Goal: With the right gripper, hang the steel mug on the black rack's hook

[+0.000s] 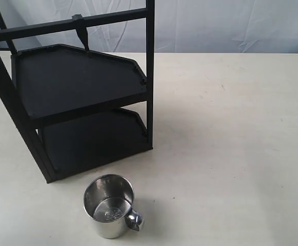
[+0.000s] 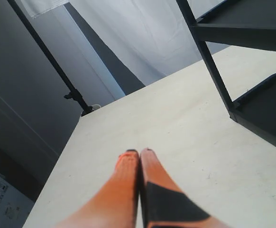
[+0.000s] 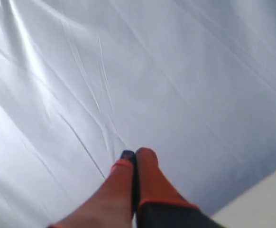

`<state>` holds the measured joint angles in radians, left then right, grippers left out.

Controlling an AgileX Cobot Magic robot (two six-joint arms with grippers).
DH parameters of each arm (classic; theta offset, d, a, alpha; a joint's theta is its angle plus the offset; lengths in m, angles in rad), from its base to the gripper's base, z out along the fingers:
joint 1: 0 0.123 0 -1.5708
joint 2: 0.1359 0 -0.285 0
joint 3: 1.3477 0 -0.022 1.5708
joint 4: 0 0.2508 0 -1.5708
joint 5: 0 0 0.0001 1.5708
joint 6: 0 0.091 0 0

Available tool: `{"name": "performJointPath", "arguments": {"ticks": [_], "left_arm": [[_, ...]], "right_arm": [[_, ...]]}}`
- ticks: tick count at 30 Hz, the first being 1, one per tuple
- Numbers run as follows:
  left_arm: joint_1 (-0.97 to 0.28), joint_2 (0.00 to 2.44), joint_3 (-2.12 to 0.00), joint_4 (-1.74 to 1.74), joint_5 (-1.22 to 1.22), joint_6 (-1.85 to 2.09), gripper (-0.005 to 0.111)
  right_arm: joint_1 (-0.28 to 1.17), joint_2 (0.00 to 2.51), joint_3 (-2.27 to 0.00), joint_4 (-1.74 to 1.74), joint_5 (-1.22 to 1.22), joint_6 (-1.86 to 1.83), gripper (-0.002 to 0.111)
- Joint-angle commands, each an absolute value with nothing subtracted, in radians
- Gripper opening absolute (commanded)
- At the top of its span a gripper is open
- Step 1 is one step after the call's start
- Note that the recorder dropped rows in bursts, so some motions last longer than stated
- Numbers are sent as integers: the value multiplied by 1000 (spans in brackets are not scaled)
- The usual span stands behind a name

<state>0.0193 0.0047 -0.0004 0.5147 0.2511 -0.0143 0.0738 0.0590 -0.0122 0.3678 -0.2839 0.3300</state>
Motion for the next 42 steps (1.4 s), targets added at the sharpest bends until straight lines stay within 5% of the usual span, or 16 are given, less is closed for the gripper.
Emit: {"name": "performJointPath", "arguments": {"ticks": [1,8,15,20,32,37,42], "left_arm": [[18,0,0,514,244,-17,2],[18,0,0,514,244,-17,2],[18,0,0,514,244,-17,2],[18,0,0,514,244,-17,2],[18,0,0,514,244,-17,2],[18,0,0,514,244,-17,2],[18,0,0,514,244,-17,2]], "right_arm": [[80,56,-15,457,-420,535,-1],[80,56,-15,410,-323,943,-1],[80,67,-55,222,-291,970,-1],[80,165,-218,21,16,956,-1],[80,745,-827,174,845,84,-1],[119,933,-840,435,927,-176,-1],[304,1037,-831,460,942,-192,-1]]}}
